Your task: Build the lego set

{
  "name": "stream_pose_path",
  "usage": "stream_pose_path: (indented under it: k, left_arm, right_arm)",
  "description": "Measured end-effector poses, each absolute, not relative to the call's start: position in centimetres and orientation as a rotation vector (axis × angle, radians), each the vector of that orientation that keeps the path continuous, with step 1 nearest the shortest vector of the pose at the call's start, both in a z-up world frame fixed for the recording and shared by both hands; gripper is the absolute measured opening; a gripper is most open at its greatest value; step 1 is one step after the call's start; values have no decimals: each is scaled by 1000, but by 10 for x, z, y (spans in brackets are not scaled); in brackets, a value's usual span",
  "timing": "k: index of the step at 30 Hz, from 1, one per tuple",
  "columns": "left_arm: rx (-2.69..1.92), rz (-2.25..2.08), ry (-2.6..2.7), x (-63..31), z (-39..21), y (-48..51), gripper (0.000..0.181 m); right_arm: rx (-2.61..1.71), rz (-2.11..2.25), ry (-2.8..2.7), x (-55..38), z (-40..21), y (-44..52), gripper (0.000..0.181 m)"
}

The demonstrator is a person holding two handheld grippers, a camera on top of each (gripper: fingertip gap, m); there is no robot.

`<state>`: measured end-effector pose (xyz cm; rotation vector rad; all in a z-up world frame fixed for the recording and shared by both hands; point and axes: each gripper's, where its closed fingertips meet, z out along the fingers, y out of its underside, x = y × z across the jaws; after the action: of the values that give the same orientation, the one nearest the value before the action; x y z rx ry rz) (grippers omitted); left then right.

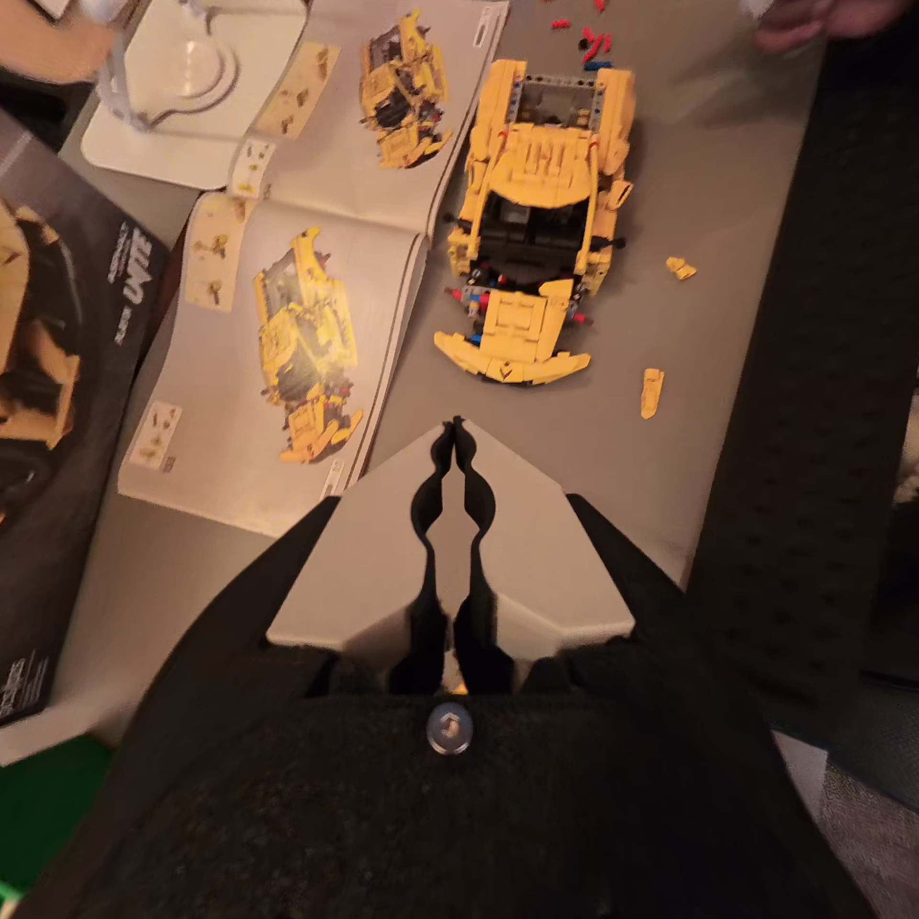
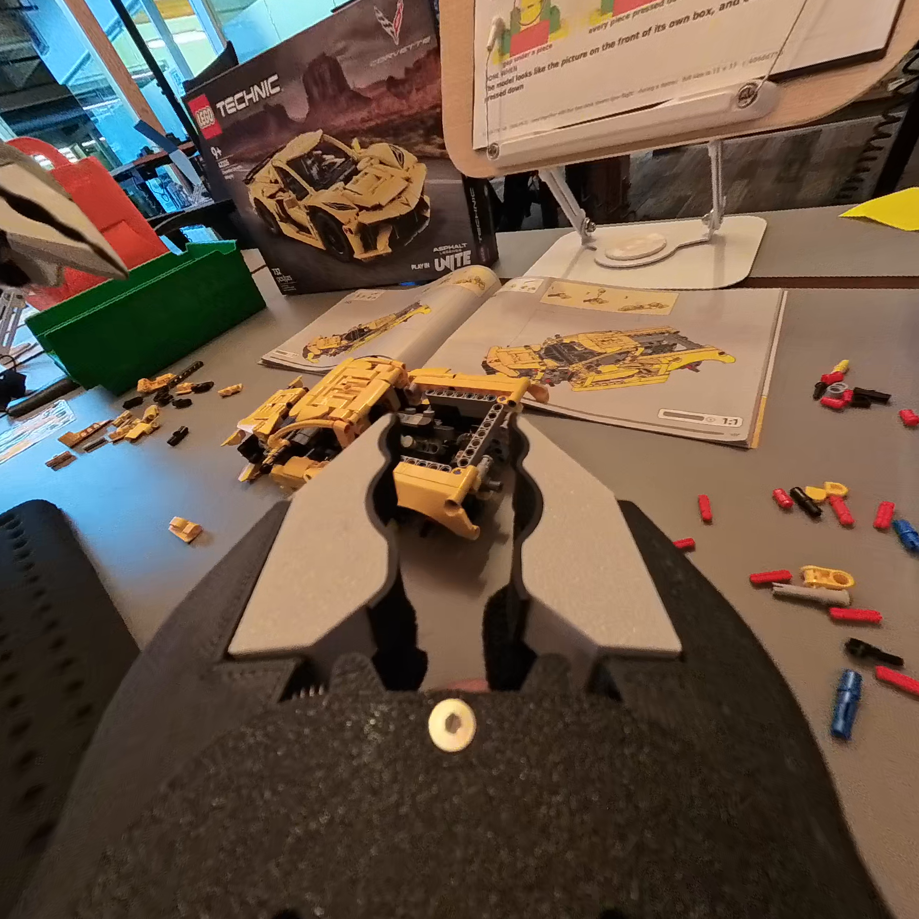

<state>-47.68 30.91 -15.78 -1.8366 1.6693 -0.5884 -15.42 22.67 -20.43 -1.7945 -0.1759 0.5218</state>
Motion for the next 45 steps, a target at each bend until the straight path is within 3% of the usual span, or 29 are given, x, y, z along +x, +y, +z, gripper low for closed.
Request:
stream_pose_path:
  k: [6, 12, 16, 18, 31, 35, 40, 45]
  left_arm:
    - [-1887, -447, 1737, -479, -174, 310, 0]
    - [-2246, -79, 1738, -606, -251, 279, 1]
    - [-2499, -172, 1430, -643, -277, 264, 20]
    - [-2514, -247, 1336, -642, -281, 259, 21]
    - [-2581, -209, 1320, -667, -304, 236, 20]
    - [-2579, -265, 1299, -659, -305, 236, 4]
    - [-2487, -362, 1337, -633, -277, 247, 3]
    - [-1980, -641, 1503, -477, -152, 295, 3]
  right_arm:
    - [-1791, 532, -175, -154, -204, 224, 42]
    - [-1796, 555, -183, -158, -205, 223, 42]
    - [-1810, 541, -201, -160, -208, 224, 42]
    - [-1815, 530, -202, -159, -209, 225, 42]
    - [-1824, 525, -200, -158, -211, 226, 42]
    - [-1823, 522, -201, -158, -211, 226, 42]
    - [-1816, 535, -191, -157, -209, 226, 42]
    - [-1805, 532, -204, -160, -206, 226, 41]
